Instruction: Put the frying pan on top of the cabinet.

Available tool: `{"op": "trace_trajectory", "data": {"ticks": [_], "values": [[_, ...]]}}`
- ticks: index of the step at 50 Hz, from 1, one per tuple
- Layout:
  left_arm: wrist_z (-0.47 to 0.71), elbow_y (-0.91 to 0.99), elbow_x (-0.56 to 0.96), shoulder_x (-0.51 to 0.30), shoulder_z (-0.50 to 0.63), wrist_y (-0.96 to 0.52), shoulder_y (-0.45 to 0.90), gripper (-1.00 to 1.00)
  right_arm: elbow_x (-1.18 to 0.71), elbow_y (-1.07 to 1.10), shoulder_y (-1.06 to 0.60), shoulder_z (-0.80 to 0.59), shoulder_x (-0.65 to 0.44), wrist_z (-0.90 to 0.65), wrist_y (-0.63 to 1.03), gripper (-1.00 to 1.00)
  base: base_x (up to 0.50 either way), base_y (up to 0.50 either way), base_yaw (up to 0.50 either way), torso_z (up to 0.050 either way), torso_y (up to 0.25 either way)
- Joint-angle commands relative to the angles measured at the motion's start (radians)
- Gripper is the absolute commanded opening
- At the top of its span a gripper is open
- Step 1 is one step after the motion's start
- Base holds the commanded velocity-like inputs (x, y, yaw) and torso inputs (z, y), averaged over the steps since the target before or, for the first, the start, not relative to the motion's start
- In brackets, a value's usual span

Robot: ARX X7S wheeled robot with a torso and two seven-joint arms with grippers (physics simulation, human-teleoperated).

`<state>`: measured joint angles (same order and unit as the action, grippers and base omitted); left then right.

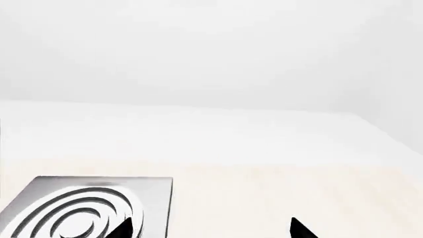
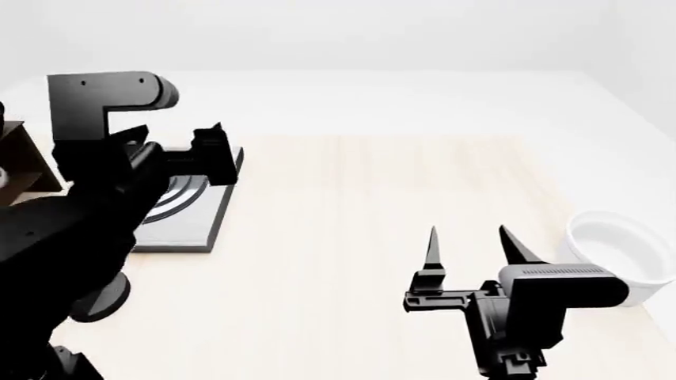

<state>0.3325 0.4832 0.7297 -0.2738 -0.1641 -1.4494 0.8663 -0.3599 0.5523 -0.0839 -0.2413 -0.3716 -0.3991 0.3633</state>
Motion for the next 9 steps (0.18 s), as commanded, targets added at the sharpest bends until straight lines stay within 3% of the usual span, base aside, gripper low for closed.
{"op": "trace_trajectory", "data": {"ticks": [1, 9], "values": [[0.001, 0.227, 0.072, -0.003, 0.042, 0.175, -0.290, 1.00, 0.011, -0.012, -0.002, -0.013, -0.001, -0.001, -0.006, 1.00, 0.00, 0.00, 0.00, 0.000, 0.000], [-0.076, 0.207, -0.058, -0.021, 0.141, 0.406, -0.459, 1.00, 0.019, -0.023, -0.002, -0.025, -0.001, 0.003, -0.016, 1.00, 0.00, 0.00, 0.00, 0.000, 0.000]]}}
